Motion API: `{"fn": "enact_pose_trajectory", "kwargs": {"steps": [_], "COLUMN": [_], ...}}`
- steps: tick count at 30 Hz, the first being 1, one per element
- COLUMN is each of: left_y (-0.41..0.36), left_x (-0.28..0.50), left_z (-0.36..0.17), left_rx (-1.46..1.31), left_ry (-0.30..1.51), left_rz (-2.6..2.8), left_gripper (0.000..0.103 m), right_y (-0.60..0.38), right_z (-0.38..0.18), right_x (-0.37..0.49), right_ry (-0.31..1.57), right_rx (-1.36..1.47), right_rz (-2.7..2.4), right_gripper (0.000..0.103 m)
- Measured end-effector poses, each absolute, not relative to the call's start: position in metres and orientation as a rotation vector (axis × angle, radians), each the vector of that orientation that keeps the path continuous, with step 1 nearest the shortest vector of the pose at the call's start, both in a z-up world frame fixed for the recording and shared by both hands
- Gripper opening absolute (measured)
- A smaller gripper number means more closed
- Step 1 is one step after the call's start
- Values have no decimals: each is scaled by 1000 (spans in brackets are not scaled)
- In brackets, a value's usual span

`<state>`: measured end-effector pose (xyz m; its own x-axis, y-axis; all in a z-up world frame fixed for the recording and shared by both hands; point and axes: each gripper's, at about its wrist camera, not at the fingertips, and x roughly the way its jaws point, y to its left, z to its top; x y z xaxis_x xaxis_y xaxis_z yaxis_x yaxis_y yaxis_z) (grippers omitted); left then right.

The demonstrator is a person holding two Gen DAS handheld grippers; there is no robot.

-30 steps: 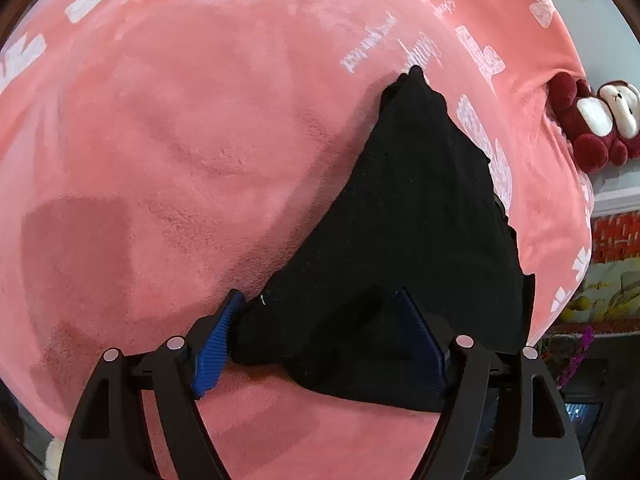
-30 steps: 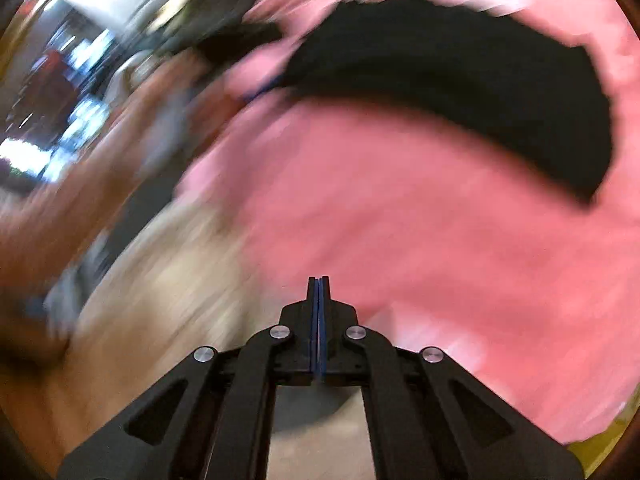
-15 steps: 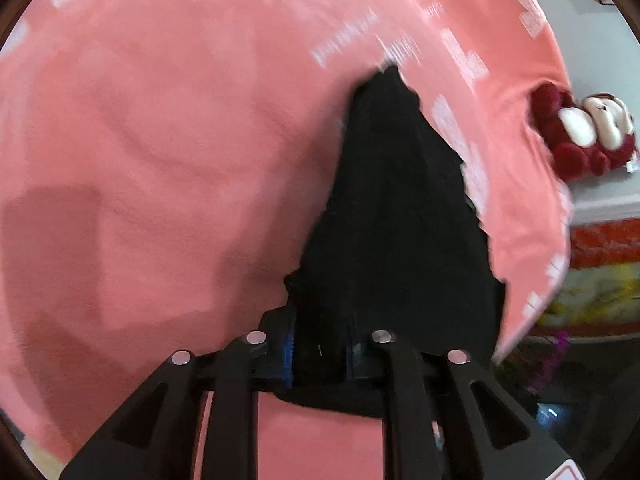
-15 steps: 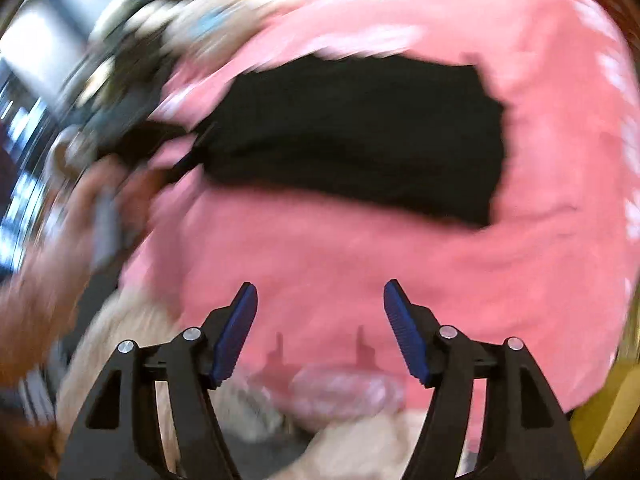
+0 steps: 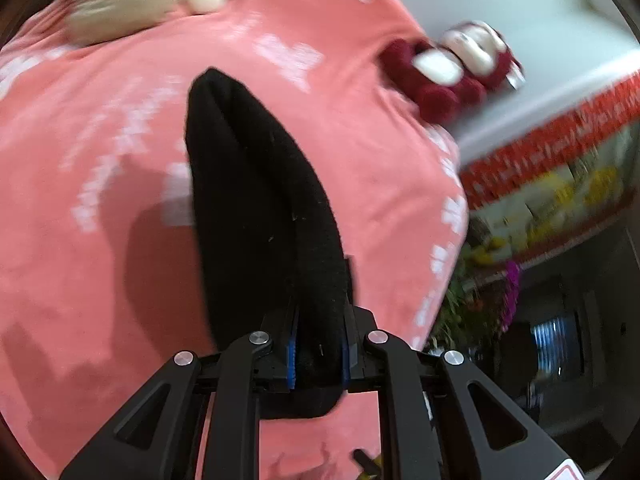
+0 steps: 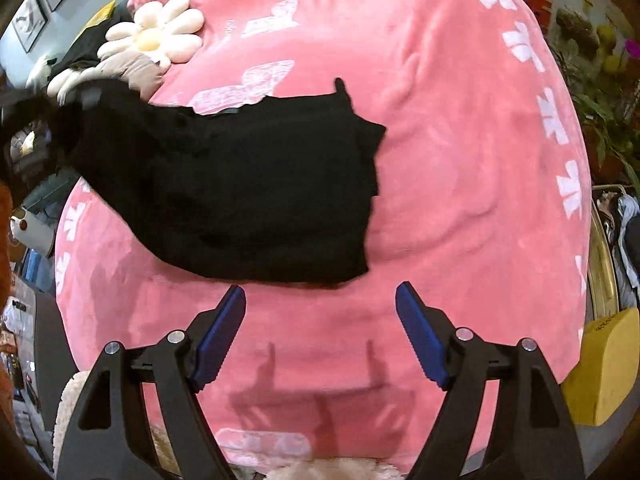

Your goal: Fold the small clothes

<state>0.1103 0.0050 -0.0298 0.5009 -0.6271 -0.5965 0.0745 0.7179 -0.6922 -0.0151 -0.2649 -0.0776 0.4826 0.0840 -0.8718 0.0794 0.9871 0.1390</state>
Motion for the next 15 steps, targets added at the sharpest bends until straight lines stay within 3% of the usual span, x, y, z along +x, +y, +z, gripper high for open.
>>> {"fn": "enact_pose_trajectory", "kwargs": {"steps": [6,11,12,14,15], "left_y": [-111,-157,-158,-148,-143], "left_x": [98,67,63,45,42], "left_z": [-52,-122,-125,-126,-124], "left_rx": [-521,-450,-441,-402,-393], "left_ry": [1059,1286,1296,1282,1266], "left_rz": [-593,-554,-555,-532,-517], "left_gripper": [12,26,30,54,55], "right_y": [-308,-340,-343,-347,-348], "right_z": [-82,-90,-90,-90,-91], "right_x": [-26,-32,-32,-28,-25], "right_ry": [1058,1067,1061,1047,1040], "right_rx": [200,259,268,303,320], "right_rz": [-77,-120,-114,-83,-65], "right_gripper": [77,77,77,77,78]}}
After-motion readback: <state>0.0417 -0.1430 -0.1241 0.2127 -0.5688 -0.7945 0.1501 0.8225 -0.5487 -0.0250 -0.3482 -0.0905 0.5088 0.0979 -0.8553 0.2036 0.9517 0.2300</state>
